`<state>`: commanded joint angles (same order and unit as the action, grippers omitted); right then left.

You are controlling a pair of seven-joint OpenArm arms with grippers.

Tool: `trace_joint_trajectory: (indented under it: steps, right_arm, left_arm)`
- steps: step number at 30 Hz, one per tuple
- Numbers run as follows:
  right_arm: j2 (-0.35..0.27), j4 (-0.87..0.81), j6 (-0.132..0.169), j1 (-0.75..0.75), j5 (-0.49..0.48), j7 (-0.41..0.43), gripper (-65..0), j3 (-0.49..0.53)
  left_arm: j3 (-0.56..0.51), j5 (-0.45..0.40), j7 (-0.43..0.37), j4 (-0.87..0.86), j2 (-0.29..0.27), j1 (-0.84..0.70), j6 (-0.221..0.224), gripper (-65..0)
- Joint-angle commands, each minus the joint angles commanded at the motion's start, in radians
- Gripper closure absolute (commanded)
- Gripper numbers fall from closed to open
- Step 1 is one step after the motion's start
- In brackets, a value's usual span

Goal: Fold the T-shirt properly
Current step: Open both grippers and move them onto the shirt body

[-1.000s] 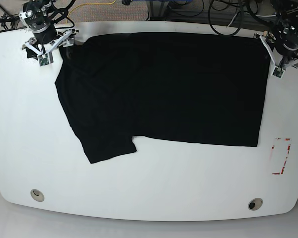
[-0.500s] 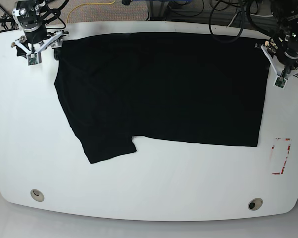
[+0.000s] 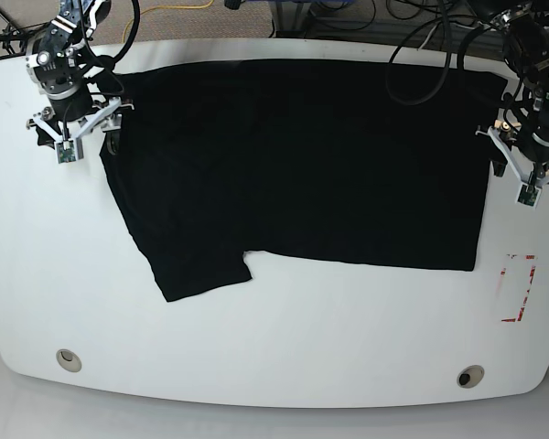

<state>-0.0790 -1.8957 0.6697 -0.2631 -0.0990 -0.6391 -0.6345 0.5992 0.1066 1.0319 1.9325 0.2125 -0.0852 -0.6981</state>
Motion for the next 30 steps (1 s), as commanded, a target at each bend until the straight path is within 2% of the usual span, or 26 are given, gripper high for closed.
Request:
trace_joint_trajectory:
  steps: [7, 11, 15, 19, 21, 23, 27, 30]
  right_arm:
    - [-0.014, 0.133, -0.002, 0.161, 0.000, -0.008, -44.5, 0.018]
    - [-0.031, 0.253, -0.002, 0.272, 0.000, -0.008, -44.5, 0.018]
    - [-0.054, 0.293, -0.002, 0.307, 0.000, -0.038, -44.5, 0.018]
    - [-0.051, 0.238, 0.002, 0.292, -0.008, -0.104, -44.5, 0.021]
    - [-0.041, 0.190, 0.015, 0.258, -0.008, -0.144, -44.5, 0.044]
    - [-0.023, 0.149, 0.028, 0.227, -0.009, -0.172, -44.5, 0.077]
    - [0.043, 0.048, 0.028, 0.140, -0.009, -0.199, -44.5, 0.146]
    - [0.071, 0.023, 0.028, 0.092, -0.006, -0.199, -44.5, 0.193]
  left_arm:
    - [0.000, 0.000, 0.000, -0.055, 0.003, 0.081, 0.000, -34.6]
    - [0.000, 0.000, 0.000, -0.080, 0.006, 0.106, 0.047, -34.6]
    - [-0.002, 0.000, 0.000, -0.077, 0.008, 0.098, 0.051, -34.6]
    - [-0.003, 0.000, 0.002, -0.080, 0.008, 0.084, 0.051, -34.6]
    - [-0.003, 0.000, -0.002, -0.081, 0.009, 0.068, 0.051, -34.6]
    - [-0.003, 0.000, -0.002, -0.081, 0.009, 0.060, 0.051, -34.6]
    - [-0.005, 0.000, -0.002, -0.083, 0.006, 0.037, 0.051, -34.6]
    - [-0.008, 0.000, -0.002, -0.084, 0.002, 0.034, 0.051, -34.6]
